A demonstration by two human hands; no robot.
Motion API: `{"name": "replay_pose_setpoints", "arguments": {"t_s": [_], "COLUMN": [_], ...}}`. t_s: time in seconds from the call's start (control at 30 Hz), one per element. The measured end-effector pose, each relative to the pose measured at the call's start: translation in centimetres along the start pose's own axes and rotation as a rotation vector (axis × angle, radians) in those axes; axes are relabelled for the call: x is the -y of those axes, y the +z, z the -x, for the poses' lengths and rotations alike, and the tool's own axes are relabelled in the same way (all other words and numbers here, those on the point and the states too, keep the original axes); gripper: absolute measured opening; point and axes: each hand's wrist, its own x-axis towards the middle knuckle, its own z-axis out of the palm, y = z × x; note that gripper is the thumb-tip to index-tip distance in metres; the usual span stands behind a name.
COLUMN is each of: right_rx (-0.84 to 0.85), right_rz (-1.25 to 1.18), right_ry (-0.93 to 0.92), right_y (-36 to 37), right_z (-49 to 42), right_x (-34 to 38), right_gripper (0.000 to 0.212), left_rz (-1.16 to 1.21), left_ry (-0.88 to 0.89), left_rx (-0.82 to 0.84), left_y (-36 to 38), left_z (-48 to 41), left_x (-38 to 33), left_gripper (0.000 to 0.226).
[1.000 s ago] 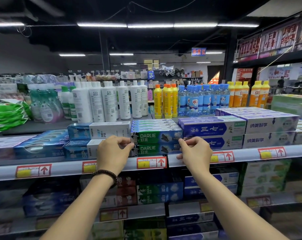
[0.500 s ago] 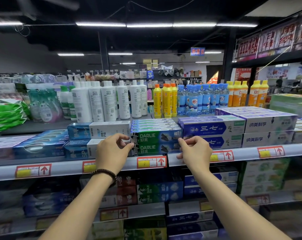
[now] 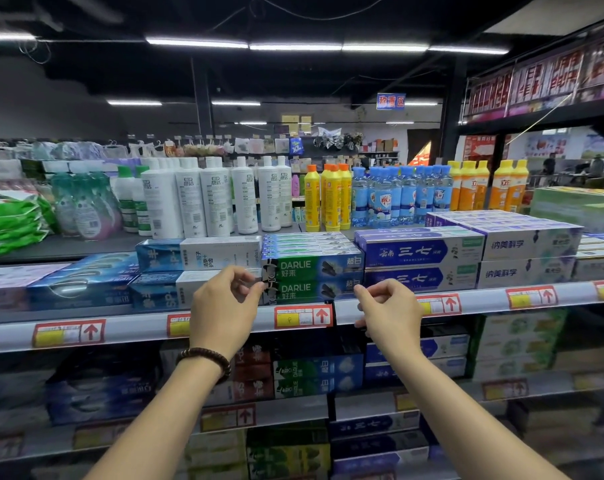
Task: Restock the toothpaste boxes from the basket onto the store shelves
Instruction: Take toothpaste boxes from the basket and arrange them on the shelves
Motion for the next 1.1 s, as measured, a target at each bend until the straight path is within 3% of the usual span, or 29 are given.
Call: {"name": "replay_pose_setpoints", "arguments": {"t_s": [0.2,0.67,1.1], "right_rx": [0.092,0.184,0.241], "right_rz": [0.009,0.158,0.118], "right_ry": [0.051,0.001,0.037], "right_y": [0.7,2.9,4.5], "right_z": [2.8,11.8,22.8], "right_x": [-0.6,0.3,-0.8], "right_gripper": [0.010,0.012,0.007], "left_rz": [-0.004,-0.037,0.011], "left_ry": [-0.021,-0.153,-0.192], "left_rx": [0.053,0.307,0.430], "left_y": [-1.1,-5.8,-9.6], "left_z": [2.3,8.5,15.8], "left_x": [0.2,4.7,8.4], "left_gripper": [0.019,0.024,0.024]}}
